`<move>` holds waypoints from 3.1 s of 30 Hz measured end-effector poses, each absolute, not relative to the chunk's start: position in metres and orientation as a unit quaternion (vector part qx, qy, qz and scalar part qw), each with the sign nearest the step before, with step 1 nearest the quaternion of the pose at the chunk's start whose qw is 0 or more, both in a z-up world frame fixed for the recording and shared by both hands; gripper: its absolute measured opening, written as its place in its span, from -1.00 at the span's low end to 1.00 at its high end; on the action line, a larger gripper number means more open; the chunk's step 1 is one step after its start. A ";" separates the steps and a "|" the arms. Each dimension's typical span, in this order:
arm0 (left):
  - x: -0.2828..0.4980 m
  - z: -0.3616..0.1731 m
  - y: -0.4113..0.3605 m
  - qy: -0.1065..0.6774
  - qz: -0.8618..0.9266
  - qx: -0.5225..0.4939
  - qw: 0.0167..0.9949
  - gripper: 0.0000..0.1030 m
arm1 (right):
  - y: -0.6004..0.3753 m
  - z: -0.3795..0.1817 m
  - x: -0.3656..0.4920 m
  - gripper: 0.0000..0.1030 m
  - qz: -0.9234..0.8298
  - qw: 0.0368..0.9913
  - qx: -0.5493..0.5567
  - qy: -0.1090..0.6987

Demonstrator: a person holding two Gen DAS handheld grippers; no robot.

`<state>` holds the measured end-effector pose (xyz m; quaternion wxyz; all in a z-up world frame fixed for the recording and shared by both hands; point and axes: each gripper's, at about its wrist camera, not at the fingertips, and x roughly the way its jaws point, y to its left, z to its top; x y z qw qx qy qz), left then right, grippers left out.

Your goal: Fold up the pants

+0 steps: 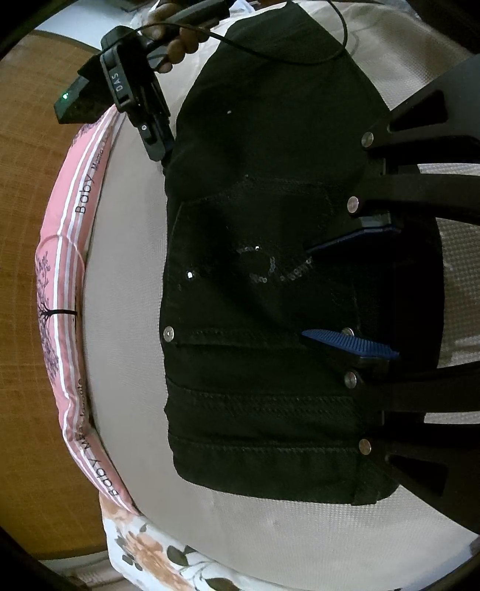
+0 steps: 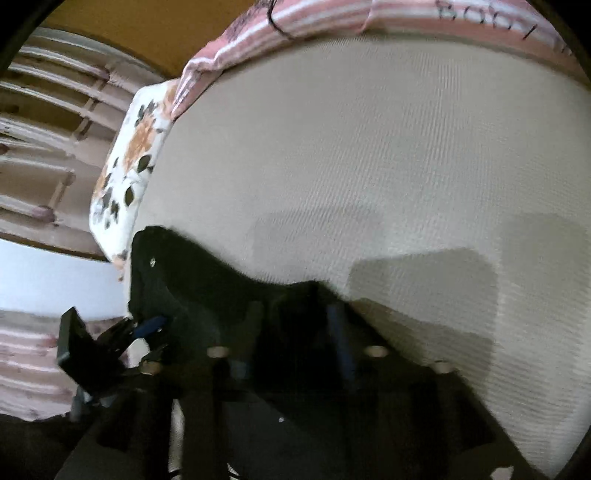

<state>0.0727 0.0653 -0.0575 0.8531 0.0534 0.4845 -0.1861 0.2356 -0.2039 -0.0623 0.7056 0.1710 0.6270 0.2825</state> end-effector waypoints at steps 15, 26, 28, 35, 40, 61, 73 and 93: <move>0.058 -0.033 0.140 0.519 -0.161 -0.108 0.833 -0.15 | -0.199 -0.074 0.233 -0.55 0.314 0.699 0.160 0.623; 0.066 -0.050 0.124 0.540 -0.127 -0.019 0.832 -0.15 | -0.205 -0.048 0.228 -0.82 0.276 0.758 0.155 0.570; 0.064 -0.051 0.117 0.537 -0.122 0.014 0.834 -0.15 | -0.200 -0.063 0.233 -0.82 0.254 0.765 0.129 0.577; 0.060 -0.037 0.118 0.534 -0.121 0.011 0.837 -0.15 | -0.201 -0.057 0.232 -0.46 0.232 0.777 0.126 0.572; 0.068 0.010 0.088 0.472 -0.192 0.012 0.860 -0.07 | -0.220 -0.013 0.205 -0.43 0.186 0.827 0.099 0.522; 0.142 -0.057 -0.105 0.487 -0.301 0.099 0.814 -0.06 | -0.267 -0.048 0.085 -0.48 0.056 0.852 0.032 0.520; 0.118 -0.062 -0.105 0.461 -0.275 0.148 0.831 -0.06 | -0.305 -0.046 0.035 -0.26 0.020 0.854 0.049 0.517; 0.060 -0.061 -0.085 0.474 -0.272 0.180 0.818 0.15 | -0.461 -0.038 -0.166 -0.06 -0.187 0.818 0.223 0.495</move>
